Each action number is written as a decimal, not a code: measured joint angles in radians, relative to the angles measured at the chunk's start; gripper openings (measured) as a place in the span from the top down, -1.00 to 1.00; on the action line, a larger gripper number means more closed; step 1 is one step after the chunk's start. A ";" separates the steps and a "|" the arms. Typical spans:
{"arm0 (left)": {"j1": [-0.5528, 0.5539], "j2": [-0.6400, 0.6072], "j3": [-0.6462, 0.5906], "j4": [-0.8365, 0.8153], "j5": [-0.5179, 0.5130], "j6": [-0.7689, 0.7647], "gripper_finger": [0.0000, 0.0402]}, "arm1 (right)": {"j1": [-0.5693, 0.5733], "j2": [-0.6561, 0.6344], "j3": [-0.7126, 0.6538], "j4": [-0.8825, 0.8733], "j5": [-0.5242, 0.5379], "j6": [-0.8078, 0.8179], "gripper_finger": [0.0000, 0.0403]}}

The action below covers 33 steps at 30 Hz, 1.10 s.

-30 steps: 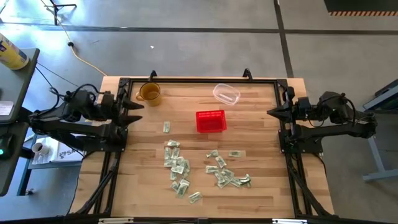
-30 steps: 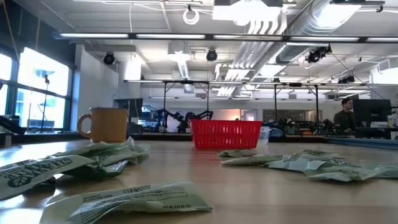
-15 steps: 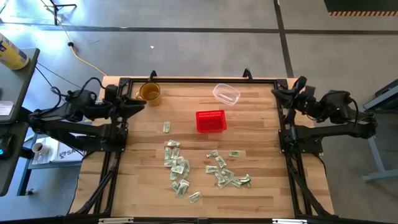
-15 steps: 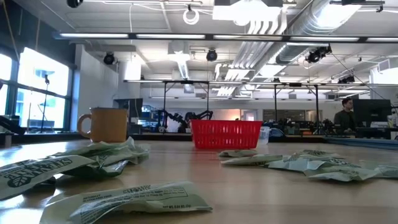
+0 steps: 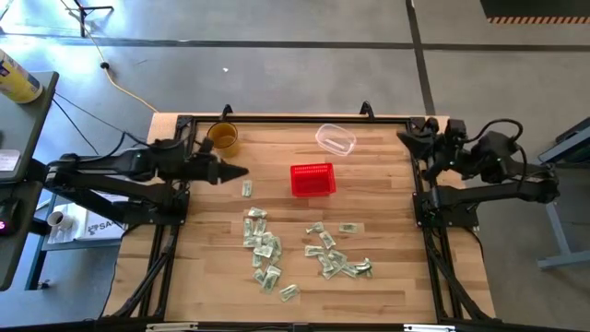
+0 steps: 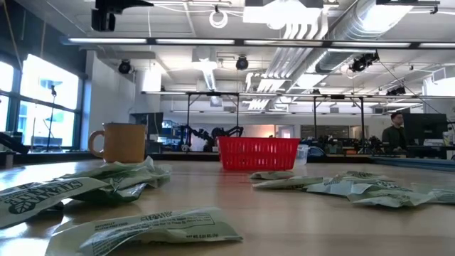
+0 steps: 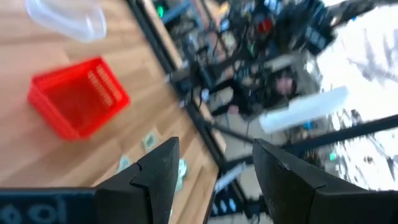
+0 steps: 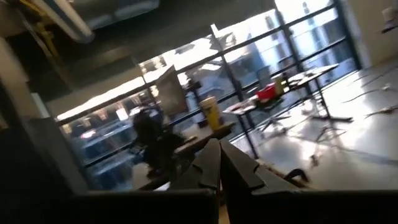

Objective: Pick and place items into bin
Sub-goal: Put the white packet into the red basket

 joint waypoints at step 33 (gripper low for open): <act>-0.013 -0.308 0.000 -0.376 -0.009 0.461 -0.18 | -0.116 0.709 0.355 -0.671 -0.213 0.546 0.76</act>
